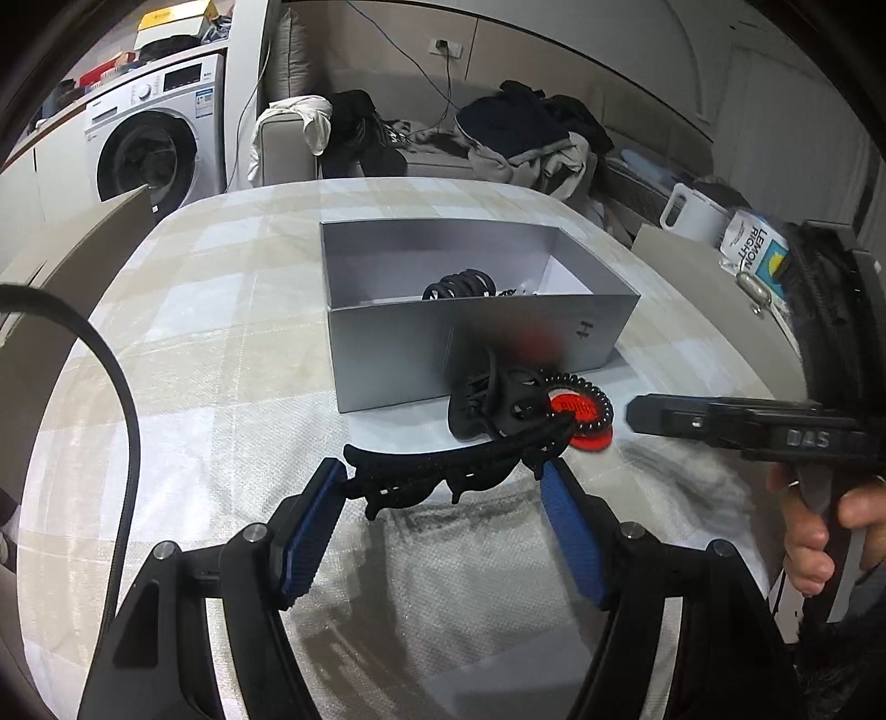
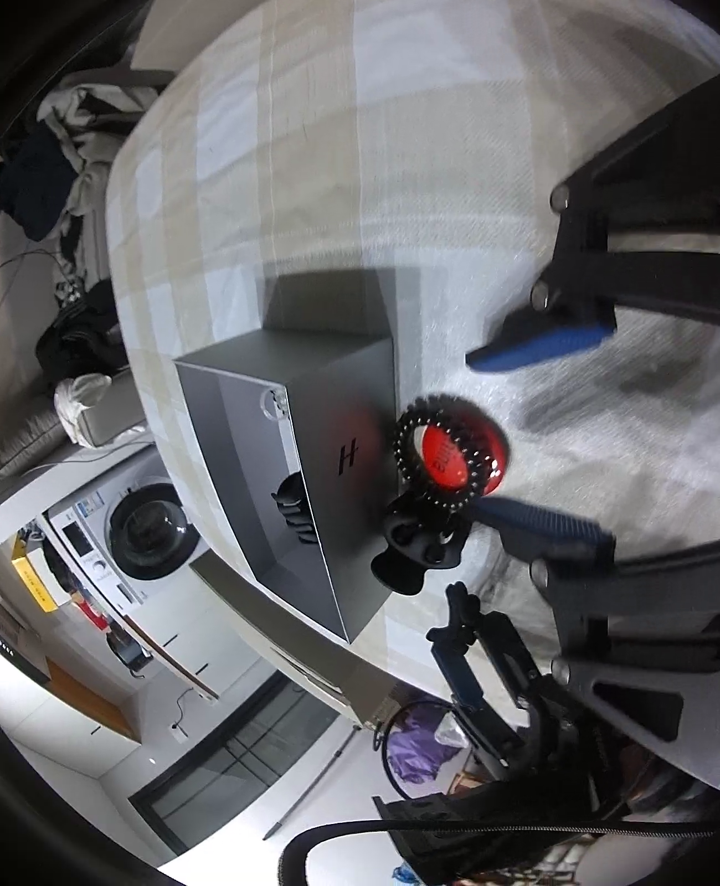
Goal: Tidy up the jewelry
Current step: 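Grasp the black spiral hair tie with the right gripper while the left gripper holds the clip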
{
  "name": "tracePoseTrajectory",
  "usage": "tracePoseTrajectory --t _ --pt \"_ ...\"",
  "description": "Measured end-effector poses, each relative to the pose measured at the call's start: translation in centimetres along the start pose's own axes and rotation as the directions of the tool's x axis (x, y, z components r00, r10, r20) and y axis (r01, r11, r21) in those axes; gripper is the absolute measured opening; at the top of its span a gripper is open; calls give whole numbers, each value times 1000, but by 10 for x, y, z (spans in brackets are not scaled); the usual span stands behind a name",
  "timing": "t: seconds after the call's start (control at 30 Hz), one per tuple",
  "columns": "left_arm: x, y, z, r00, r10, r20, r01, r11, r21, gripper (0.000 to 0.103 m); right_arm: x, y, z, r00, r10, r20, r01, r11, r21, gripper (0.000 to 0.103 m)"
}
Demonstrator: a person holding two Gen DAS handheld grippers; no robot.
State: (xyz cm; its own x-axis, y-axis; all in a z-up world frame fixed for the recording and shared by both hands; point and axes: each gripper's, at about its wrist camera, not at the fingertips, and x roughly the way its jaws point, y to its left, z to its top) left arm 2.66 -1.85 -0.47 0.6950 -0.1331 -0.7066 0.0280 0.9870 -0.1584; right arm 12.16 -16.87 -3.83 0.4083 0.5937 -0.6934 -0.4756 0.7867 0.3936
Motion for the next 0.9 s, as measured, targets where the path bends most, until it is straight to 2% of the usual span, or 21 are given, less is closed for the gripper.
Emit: tracePoseTrajectory --t 0.13,0.33,0.43,0.57,0.7,0.9 --pt "0 -1 0 1000 16 10 -16 1000 4 68 6 1 6 1000 -5 -1 5 1000 10 37" --pt "0 5 4 1000 22 19 -21 1000 -4 68 16 1 12 1000 -1 -15 1 1000 23 24" --pt "-1 6 3 999 27 21 -27 1000 -5 68 18 2 13 1000 -14 -21 14 1000 20 22" --pt "-2 8 5 999 28 27 -28 1000 -13 68 17 6 10 999 -48 -18 48 999 -2 11" --pt "-5 9 5 999 33 38 -32 999 -21 68 12 5 6 998 -65 0 65 998 2 8" --pt "-12 10 6 998 33 59 -32 999 -26 68 -8 6 -1 997 -42 59 42 999 -7 8"
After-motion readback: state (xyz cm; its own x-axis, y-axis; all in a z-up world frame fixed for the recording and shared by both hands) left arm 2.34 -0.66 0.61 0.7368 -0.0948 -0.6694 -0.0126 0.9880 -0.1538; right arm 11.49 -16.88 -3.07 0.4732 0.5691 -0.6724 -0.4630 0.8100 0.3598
